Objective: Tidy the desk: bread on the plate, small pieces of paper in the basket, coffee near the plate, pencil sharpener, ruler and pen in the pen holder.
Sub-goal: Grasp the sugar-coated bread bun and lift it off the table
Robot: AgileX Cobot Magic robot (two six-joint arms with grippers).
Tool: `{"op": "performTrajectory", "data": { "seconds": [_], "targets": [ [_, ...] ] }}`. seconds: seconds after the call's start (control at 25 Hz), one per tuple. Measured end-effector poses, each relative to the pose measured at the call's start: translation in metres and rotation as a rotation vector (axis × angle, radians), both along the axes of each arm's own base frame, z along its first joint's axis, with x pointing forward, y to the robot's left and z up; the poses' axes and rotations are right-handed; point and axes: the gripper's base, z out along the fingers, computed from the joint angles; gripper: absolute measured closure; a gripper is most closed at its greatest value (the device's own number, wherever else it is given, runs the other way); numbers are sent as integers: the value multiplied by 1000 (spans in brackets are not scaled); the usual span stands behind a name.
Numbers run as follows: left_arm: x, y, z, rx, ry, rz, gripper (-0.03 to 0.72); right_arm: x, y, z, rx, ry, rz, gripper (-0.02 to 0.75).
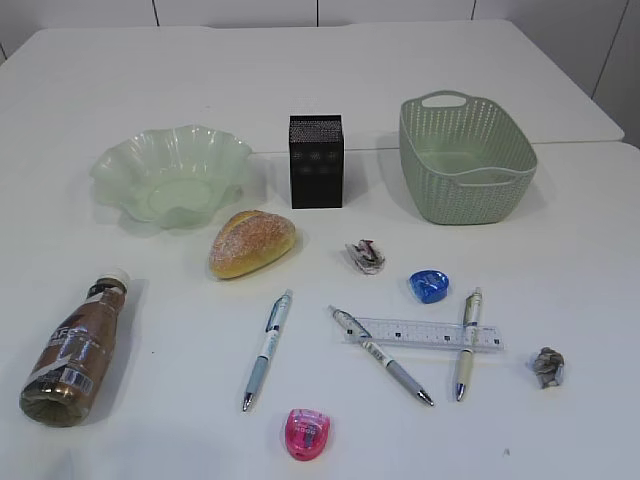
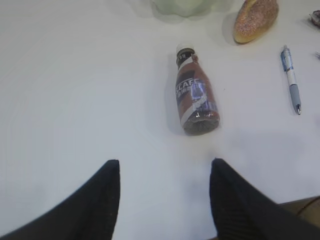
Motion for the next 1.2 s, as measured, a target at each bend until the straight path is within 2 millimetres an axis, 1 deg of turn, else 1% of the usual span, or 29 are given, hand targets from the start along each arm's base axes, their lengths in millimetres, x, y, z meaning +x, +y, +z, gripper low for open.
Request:
{"op": "performTrajectory", "data": {
  "seconds": [0.28, 0.4, 0.52, 0.76, 0.88, 0.96, 1.08, 1.2],
  "targets": [
    [34, 1, 50, 38, 112, -37, 287, 0, 0, 0, 0, 0, 0, 186],
    [55, 1, 70, 50, 158, -50, 287, 0, 0, 0, 0, 0, 0, 186],
    [80, 2, 89, 71, 199, -70, 287, 0, 0, 0, 0, 0, 0, 186],
    [129, 1, 126, 64, 192, -86, 287, 0, 0, 0, 0, 0, 0, 187],
    [152, -2, 135, 37, 193, -119, 287, 0, 0, 0, 0, 0, 0, 187],
    [165, -5, 138, 25, 196, -156, 287, 0, 0, 0, 0, 0, 0, 187],
    [180, -8, 137, 26, 209, -213, 287, 0, 0, 0, 0, 0, 0, 187],
    [188, -8, 133, 52, 221, -254, 287, 0, 0, 0, 0, 0, 0, 187]
  ]
}}
